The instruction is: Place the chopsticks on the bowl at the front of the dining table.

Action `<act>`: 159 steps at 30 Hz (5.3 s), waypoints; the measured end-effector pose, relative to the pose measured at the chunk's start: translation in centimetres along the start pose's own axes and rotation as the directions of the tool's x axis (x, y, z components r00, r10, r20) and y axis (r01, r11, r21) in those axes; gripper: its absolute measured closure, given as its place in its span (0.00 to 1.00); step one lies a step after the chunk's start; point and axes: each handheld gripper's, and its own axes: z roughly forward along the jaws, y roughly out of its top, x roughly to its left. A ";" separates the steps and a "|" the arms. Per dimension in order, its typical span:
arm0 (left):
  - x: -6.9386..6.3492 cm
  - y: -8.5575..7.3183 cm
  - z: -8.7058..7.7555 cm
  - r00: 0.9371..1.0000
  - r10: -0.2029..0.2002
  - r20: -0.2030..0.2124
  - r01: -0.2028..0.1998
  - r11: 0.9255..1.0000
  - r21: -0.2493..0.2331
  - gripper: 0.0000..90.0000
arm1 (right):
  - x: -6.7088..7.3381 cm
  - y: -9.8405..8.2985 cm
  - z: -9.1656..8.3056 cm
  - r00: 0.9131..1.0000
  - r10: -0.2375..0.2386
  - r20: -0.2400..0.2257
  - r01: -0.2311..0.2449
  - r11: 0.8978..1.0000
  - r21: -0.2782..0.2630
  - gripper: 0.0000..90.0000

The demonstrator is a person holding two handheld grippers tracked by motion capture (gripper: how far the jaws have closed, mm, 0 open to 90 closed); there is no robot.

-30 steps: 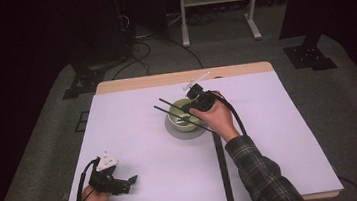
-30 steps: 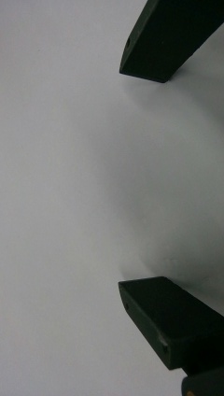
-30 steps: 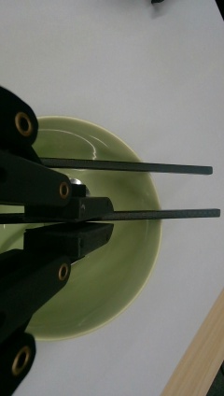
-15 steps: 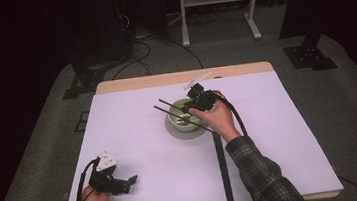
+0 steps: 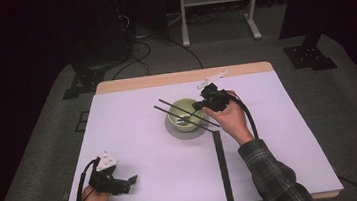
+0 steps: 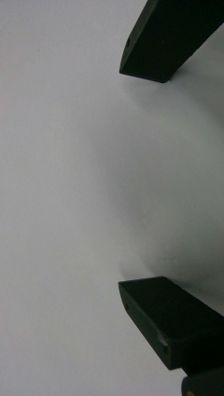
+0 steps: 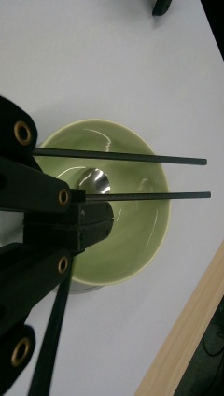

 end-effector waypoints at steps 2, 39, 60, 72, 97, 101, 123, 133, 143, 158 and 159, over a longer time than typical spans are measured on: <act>0.0 0.0 0.0 1.000 0.000 0.000 0.000 1.000 0.000 0.00 | -0.1 -0.3 -0.5 1.000 0.001 0.000 -0.001 1.000 -0.002 1.00; 0.0 0.0 0.0 1.000 0.000 -0.001 0.000 1.000 0.004 0.00 | -1.9 -8.1 -4.1 0.998 0.067 -0.007 -0.067 0.998 -0.004 1.00; 0.0 0.0 0.0 1.000 0.000 -0.001 0.000 1.000 0.003 0.00 | 0.5 -8.8 -4.5 0.998 0.022 -0.055 -0.021 1.000 0.019 1.00; 0.0 0.0 0.0 1.000 -0.001 -0.001 0.001 1.000 0.002 0.00 | 2.0 -8.7 -4.1 0.996 -0.008 -0.085 0.011 0.999 0.035 1.00; 0.0 0.0 0.0 1.000 0.002 -0.003 -0.002 1.000 0.000 0.00 | 1.6 -4.1 -4.3 1.000 0.009 -0.020 -0.010 0.999 -0.033 0.71; 0.0 0.0 0.0 1.000 0.001 -0.002 -0.001 1.000 -0.001 0.00 | 1.3 -2.8 -3.7 1.000 0.012 -0.014 -0.013 0.999 -0.030 0.63; 0.0 0.0 0.0 1.000 0.001 -0.002 -0.001 1.000 0.001 0.00 | 1.4 2.9 1.7 1.000 0.011 -0.022 -0.011 1.000 -0.008 0.40; 0.0 0.0 0.0 1.000 0.002 -0.001 -0.002 1.000 0.003 0.00 | 2.2 5.1 5.0 1.000 -0.001 -0.026 0.002 1.000 0.021 0.39; 0.0 0.0 0.0 1.000 -0.001 -0.001 0.001 1.000 0.001 0.00 | 2.7 7.2 7.8 1.000 -0.023 -0.008 0.024 0.998 0.057 0.38; 0.0 0.0 0.0 1.000 0.001 -0.003 -0.001 1.000 -0.001 0.00 | 3.0 7.8 10.5 0.999 -0.032 0.015 0.030 0.994 0.106 0.38; 0.0 0.0 0.0 1.000 0.001 -0.002 -0.001 1.000 -0.001 0.00 | 2.9 7.8 10.6 0.999 -0.031 0.018 0.029 0.993 0.111 0.38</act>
